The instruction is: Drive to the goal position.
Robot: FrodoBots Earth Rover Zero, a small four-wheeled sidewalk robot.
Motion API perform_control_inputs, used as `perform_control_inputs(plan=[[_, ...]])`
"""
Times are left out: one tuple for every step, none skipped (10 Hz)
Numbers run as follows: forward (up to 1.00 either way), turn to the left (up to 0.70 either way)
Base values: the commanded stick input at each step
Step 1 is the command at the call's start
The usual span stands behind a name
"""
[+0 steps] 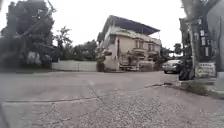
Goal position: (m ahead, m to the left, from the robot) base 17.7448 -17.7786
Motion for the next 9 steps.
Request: perform_control_inputs(plan=[[0.85, 0.0], [0.85, 0.0], [0.85, -0.05], [0.85, -0.14], [0.85, -0.22], [0.85, -0.24], [0.85, -0.09], [0.85, 0.0], [0.85, 0.0]])
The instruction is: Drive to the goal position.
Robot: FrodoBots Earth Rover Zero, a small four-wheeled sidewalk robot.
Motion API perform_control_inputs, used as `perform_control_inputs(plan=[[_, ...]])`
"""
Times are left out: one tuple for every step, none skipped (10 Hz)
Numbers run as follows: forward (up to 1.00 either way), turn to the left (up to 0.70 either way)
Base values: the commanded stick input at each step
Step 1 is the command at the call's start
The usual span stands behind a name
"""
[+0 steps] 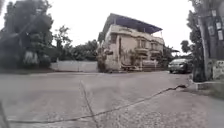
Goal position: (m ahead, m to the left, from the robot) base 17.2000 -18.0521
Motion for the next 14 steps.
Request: perform_control_inputs(plan=[[0.85, 0.0], [0.85, 0.0], [0.85, 0.0], [0.85, -0.02], [0.85, -0.12], [0.85, -0.22], [0.85, -0.24], [0.85, -0.24], [0.85, -0.15], [0.85, -0.03], [0.85, 0.0], [0.85, 0.0], [0.85, 0.0], [0.85, 0.0]])
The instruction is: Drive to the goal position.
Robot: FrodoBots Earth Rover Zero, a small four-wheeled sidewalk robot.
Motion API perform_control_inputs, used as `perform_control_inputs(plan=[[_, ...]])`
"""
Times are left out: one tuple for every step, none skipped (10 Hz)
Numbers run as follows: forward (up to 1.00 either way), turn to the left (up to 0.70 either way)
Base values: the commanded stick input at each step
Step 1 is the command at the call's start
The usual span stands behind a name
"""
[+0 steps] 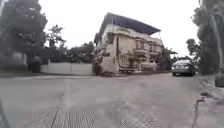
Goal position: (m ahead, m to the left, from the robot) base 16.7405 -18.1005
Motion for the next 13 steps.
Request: perform_control_inputs(plan=[[0.85, 0.0], [0.85, -0.02], [0.85, -0.14], [0.85, -0.28], [0.85, -0.33], [0.85, -0.33], [0.85, -0.33], [0.85, -0.33], [0.85, -0.33], [0.85, -0.33], [0.85, -0.33], [0.85, -0.25], [0.85, -0.13]])
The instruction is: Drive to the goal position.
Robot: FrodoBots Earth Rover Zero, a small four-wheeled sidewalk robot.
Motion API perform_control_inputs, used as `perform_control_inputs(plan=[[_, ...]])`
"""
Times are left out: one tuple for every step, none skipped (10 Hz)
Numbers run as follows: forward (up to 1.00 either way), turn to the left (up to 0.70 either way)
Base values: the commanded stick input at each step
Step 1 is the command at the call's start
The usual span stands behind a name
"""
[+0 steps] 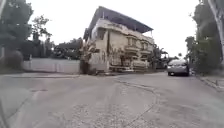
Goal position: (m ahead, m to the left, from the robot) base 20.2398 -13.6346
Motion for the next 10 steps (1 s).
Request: perform_control_inputs(plan=[[0.85, -0.07], [0.85, -0.07], [0.85, -0.13], [0.85, -0.3], [0.85, -0.34], [0.85, -0.34], [0.85, -0.34], [0.85, -0.34], [0.85, -0.34], [0.85, -0.34]])
